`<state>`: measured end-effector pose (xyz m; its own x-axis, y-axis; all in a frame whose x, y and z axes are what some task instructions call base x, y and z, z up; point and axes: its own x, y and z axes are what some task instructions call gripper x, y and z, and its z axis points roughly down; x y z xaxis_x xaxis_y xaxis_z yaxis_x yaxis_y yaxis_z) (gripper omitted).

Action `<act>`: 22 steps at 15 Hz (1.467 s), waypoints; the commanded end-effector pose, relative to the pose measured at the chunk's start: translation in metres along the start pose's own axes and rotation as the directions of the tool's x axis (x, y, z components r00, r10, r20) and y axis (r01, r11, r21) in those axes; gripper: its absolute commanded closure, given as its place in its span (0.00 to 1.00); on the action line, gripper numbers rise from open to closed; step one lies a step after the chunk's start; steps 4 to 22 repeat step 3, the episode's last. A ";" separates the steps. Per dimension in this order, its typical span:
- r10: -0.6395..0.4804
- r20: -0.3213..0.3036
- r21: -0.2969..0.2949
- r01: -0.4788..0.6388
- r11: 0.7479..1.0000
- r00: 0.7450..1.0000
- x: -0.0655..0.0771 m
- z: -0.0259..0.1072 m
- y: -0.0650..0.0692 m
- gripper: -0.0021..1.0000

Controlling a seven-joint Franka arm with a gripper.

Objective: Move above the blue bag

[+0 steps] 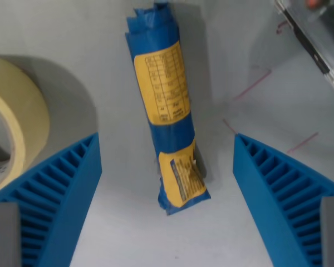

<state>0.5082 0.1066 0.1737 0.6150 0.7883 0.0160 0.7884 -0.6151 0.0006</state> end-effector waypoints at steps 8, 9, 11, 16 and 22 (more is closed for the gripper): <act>-0.047 -0.016 0.018 0.048 0.999 0.999 0.006 0.001 0.004 0.00; -0.047 -0.016 0.018 0.048 0.999 0.999 0.006 0.001 0.004 0.00; -0.047 -0.016 0.018 0.048 0.999 0.999 0.006 0.001 0.004 0.00; -0.047 -0.016 0.018 0.048 0.999 0.999 0.006 0.001 0.004 0.00; -0.047 -0.016 0.018 0.048 0.999 0.999 0.006 0.001 0.004 0.00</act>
